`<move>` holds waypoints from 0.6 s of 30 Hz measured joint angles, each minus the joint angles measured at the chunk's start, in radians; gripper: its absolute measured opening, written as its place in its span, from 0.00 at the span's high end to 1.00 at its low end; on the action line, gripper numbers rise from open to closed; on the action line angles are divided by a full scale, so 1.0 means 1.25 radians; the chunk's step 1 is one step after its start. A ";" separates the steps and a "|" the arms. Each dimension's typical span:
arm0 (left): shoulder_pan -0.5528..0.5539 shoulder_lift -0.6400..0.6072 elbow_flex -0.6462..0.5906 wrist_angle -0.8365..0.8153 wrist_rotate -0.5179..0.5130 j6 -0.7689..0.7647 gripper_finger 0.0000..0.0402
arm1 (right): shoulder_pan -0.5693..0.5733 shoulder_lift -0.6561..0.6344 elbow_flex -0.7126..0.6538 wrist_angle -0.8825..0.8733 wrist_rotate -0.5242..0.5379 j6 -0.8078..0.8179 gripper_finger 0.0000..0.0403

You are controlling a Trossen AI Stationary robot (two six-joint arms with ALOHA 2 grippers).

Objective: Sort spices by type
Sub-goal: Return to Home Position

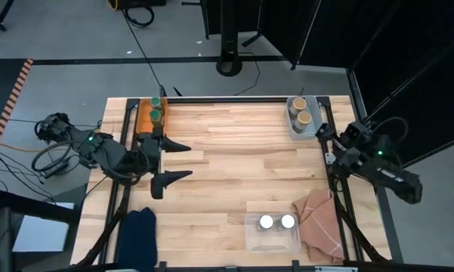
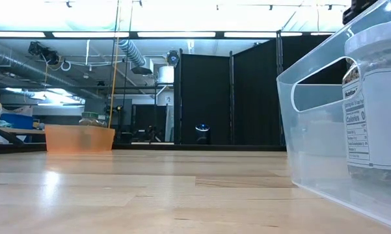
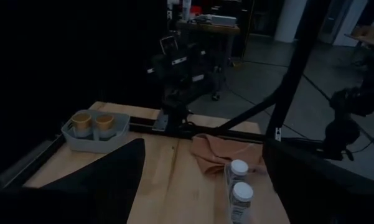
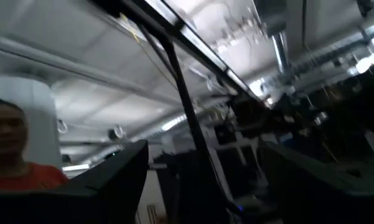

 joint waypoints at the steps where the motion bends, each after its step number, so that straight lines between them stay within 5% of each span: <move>1: 0.000 0.000 0.000 -0.001 0.000 0.004 0.17 | 0.030 0.000 -0.011 0.018 0.025 -0.018 0.21; 8: 0.000 0.000 0.000 0.006 0.046 0.006 0.17 | 0.279 0.031 -0.041 0.001 0.202 -0.183 0.22; 18: 0.000 0.000 0.000 0.013 0.063 0.026 0.17 | 0.591 0.207 -0.045 -0.025 0.541 -0.469 0.21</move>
